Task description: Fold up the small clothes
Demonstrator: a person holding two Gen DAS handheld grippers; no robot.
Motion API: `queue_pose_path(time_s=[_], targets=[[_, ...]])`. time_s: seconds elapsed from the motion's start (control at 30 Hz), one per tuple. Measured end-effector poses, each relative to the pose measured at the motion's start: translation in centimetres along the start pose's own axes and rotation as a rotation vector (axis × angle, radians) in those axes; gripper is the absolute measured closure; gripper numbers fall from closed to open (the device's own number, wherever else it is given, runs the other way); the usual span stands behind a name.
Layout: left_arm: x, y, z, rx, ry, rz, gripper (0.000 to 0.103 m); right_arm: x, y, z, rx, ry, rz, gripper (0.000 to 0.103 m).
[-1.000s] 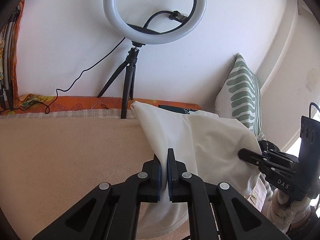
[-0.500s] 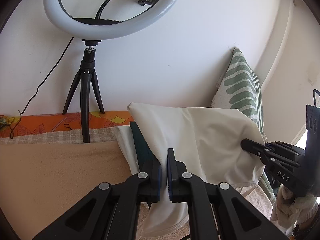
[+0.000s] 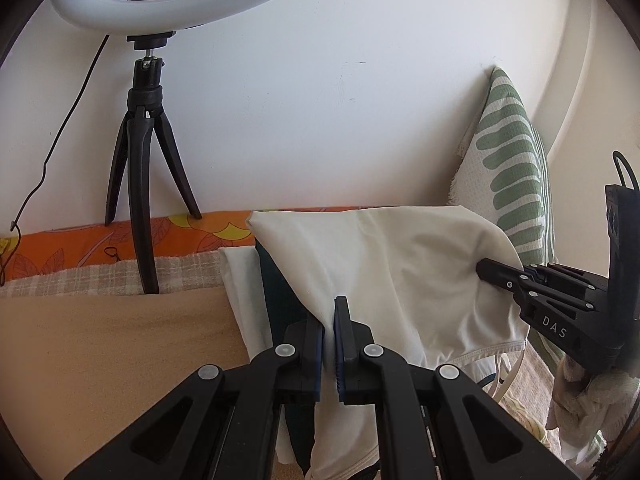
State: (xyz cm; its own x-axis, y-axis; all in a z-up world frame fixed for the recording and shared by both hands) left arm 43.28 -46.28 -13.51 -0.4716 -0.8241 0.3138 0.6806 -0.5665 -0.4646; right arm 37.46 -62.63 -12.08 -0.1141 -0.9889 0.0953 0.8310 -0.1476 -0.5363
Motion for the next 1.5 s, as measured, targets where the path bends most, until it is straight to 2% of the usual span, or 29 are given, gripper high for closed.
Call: queue_pose_path(time_s=[0.13, 0.23, 0.33, 0.37, 0.43, 0.67, 1.13, 1.3, 1.37, 1.43, 1.5], targets=[[0.3, 0.1, -0.1, -0.004, 0.02, 0.008, 0.1, 0.7, 1.4, -0.7, -0.025, 0.019, -0.007, 0.093], [0.6, 0.0, -0.1, -0.005, 0.036, 0.02, 0.099, 1.3, 2.1, -0.7, -0.035, 0.029, -0.06, 0.093], [0.8, -0.6, 0.1, 0.006, 0.046, 0.025, 0.077, 2.3, 2.3, -0.7, -0.057, 0.06, -0.086, 0.093], [0.8, -0.7, 0.1, 0.005, 0.049, 0.025, 0.075, 2.5, 2.1, -0.6, -0.053, 0.066, -0.091, 0.092], [1.0, -1.0, 0.2, 0.002, 0.052, 0.027, 0.075, 2.8, 1.5, -0.5, -0.046, 0.076, -0.093, 0.082], [1.7, -3.2, 0.4, 0.013, 0.061, 0.021, 0.069, 3.0, -0.5, 0.0, -0.027, 0.092, -0.097, 0.08], [3.7, -10.3, 1.6, 0.086, 0.124, 0.014, 0.061, 1.2, -6.6, 2.1, 0.041, 0.117, -0.082, 0.08], [4.0, -13.0, 1.1, 0.104, 0.142, 0.009, 0.044, 0.1, -9.2, 2.2, 0.068, 0.14, -0.069, 0.08], [3.9, -14.0, 0.6, 0.106, 0.146, 0.011, 0.041, -0.4, -10.1, 2.0, 0.079, 0.156, -0.068, 0.076], [3.7, -14.9, 0.0, 0.099, 0.146, 0.008, 0.037, -1.0, -11.3, 1.6, 0.097, 0.179, -0.055, 0.064], [3.4, -15.9, -0.6, 0.091, 0.142, 0.005, 0.034, -2.1, -12.4, 1.0, 0.105, 0.173, -0.058, 0.064]])
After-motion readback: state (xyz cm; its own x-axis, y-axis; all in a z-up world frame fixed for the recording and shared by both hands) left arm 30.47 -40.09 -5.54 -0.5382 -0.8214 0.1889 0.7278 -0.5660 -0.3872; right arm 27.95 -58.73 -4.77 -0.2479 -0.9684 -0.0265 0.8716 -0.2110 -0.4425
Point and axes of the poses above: each gripper's, at about its wrist camera, not at the fingertips, and y roughly the way its jaws point, x to its right, z to its top, the point moved 2 cm from there along y, roughly the way its jaws point, and after that the axes turned 10 degrees about x, right-handed, at the moved point
